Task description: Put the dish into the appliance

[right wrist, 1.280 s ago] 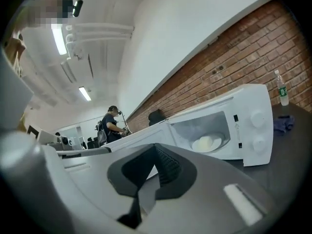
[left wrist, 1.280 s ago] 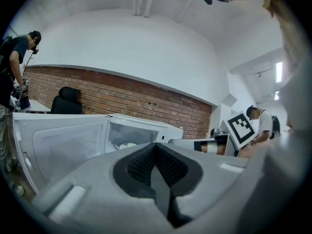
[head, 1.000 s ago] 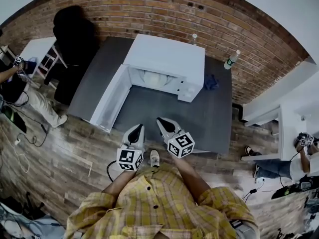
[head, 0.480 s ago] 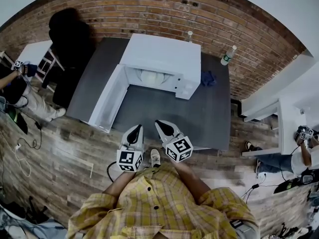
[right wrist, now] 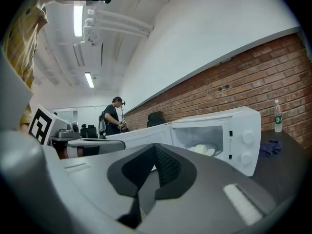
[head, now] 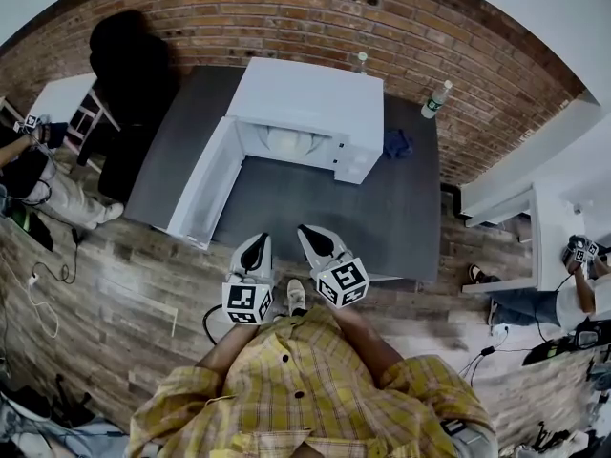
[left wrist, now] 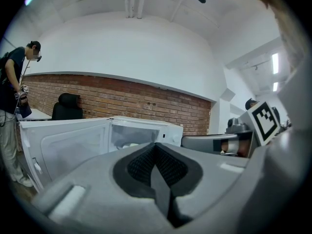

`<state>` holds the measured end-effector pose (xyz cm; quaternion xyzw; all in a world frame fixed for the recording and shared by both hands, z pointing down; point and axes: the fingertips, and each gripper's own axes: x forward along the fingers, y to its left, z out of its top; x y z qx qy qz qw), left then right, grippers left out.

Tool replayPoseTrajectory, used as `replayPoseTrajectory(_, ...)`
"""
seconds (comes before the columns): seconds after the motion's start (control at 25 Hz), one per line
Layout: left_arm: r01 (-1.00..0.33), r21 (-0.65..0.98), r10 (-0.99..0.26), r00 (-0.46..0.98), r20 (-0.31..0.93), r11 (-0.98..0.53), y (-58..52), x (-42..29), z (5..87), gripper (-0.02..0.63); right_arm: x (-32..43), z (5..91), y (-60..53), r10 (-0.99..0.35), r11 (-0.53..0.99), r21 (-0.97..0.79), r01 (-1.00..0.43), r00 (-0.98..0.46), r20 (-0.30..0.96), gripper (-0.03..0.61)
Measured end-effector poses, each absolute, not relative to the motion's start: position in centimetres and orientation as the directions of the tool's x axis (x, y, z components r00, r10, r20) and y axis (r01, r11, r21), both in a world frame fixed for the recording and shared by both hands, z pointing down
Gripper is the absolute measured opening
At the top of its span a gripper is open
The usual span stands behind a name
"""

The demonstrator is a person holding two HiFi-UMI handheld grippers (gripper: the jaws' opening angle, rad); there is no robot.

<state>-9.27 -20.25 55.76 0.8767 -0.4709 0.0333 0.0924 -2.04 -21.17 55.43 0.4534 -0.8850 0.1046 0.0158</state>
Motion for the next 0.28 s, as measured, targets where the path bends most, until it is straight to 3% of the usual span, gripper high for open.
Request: replayPoseTrajectory(0.28, -0.831, 0.135, -0.820, 0.555, 0.143, -0.539, -20.43, -9.18, 55.93, -0.003, -1.32, 55.67, -21.44, -0.813, 0.547, -0.158, -0.822, -0.567, 0.133, 0.002)
